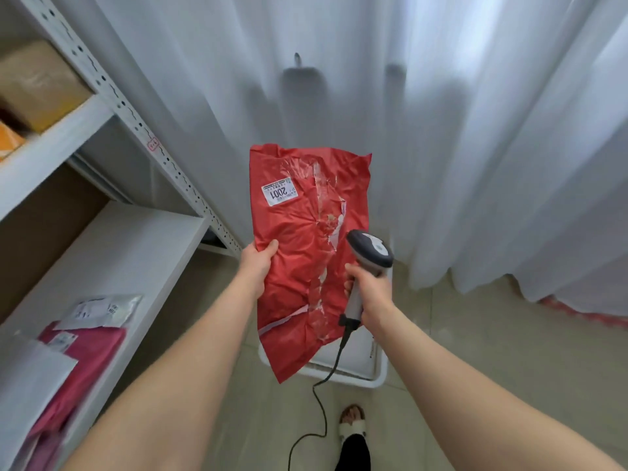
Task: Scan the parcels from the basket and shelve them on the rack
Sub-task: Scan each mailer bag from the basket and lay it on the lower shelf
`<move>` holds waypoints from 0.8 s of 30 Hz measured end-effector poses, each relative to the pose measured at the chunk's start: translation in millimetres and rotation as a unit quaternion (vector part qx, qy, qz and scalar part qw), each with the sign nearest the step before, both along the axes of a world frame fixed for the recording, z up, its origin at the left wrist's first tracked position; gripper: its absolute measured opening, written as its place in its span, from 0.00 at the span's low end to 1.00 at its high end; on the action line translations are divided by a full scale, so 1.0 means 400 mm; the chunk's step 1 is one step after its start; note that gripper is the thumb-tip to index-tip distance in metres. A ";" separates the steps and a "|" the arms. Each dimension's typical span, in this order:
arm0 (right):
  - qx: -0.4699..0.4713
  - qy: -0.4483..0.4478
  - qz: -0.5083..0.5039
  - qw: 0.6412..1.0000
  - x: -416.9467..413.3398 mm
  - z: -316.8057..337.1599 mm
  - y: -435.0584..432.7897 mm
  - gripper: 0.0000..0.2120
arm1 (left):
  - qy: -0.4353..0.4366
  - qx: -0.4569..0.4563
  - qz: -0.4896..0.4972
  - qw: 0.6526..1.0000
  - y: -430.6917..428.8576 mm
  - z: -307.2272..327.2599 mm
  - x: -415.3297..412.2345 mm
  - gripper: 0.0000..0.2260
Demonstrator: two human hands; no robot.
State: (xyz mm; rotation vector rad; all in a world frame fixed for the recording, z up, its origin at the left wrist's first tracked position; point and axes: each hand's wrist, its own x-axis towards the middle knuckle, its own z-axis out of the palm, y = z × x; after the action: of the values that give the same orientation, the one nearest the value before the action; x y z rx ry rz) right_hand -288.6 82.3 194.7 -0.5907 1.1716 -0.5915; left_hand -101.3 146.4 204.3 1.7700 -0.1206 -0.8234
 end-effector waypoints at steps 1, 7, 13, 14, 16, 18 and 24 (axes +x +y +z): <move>-0.001 0.001 -0.003 1.000 -0.020 0.019 0.015 0.06 | 0.005 -0.008 -0.006 1.000 0.017 0.024 -0.013 0.14; -0.021 -0.008 -0.021 1.000 -0.104 0.116 0.072 0.08 | -0.031 -0.036 -0.023 0.999 0.107 0.149 -0.056 0.14; -0.027 -0.063 -0.080 0.994 -0.129 0.198 0.093 0.23 | -0.045 -0.056 -0.041 0.997 0.197 0.252 -0.034 0.12; -0.016 -0.079 -0.087 0.993 -0.126 0.212 0.098 0.26 | -0.027 -0.061 -0.058 0.996 0.208 0.271 -0.029 0.12; 0.001 -0.107 -0.105 0.989 -0.114 0.236 0.113 0.26 | 0.006 -0.074 -0.092 0.993 0.230 0.300 -0.019 0.10; 0.000 -0.101 -0.111 0.989 -0.095 0.248 0.134 0.23 | 0.039 -0.082 -0.117 0.989 0.250 0.322 -0.009 0.08; -0.018 -0.009 -0.123 0.992 -0.026 0.253 0.208 0.10 | 0.099 -0.086 -0.114 0.985 0.300 0.388 0.033 0.18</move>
State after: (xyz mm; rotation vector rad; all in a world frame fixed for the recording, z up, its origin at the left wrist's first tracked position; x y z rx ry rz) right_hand -299.0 165.6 296.0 -0.4740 1.2285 -0.8281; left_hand -88.1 266.6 359.7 1.5207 -0.2577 -1.1166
